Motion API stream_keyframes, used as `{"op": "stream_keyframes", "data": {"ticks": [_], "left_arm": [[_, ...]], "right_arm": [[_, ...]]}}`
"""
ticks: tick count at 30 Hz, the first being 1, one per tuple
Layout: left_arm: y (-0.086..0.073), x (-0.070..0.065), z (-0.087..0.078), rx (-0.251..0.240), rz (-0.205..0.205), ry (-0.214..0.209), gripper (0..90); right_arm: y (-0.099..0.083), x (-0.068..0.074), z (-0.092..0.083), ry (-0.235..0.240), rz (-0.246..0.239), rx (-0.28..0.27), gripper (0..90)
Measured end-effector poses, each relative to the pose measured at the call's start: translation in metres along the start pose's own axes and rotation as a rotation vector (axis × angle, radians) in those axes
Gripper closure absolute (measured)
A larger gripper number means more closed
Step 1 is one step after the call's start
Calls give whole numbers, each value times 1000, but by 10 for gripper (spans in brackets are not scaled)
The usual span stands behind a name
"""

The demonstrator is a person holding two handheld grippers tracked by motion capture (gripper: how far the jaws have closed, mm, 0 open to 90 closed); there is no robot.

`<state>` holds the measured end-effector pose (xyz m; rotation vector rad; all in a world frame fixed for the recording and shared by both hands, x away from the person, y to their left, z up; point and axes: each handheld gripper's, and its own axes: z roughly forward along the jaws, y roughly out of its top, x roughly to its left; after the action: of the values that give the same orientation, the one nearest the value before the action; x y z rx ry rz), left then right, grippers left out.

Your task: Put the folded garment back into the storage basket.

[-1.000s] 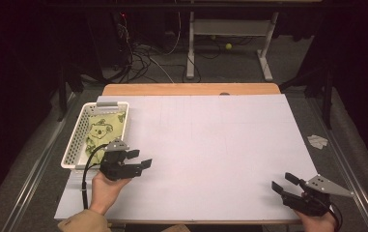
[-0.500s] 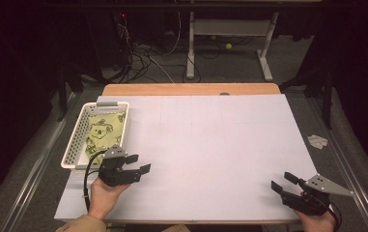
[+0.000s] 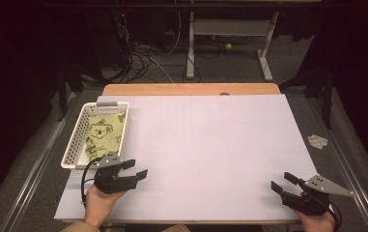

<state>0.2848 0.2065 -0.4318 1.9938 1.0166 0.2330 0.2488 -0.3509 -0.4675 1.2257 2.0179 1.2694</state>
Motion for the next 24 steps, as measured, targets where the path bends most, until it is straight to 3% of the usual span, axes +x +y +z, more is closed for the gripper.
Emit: {"op": "stream_keyframes", "data": {"ticks": [2, 24], "left_arm": [[-3, 0, 0, 0, 14, 5, 332], [-25, 8, -8, -22, -9, 27, 332]], "right_arm": [[0, 0, 0, -1, 2, 1, 354], [0, 0, -1, 2, 1, -2, 355]]}}
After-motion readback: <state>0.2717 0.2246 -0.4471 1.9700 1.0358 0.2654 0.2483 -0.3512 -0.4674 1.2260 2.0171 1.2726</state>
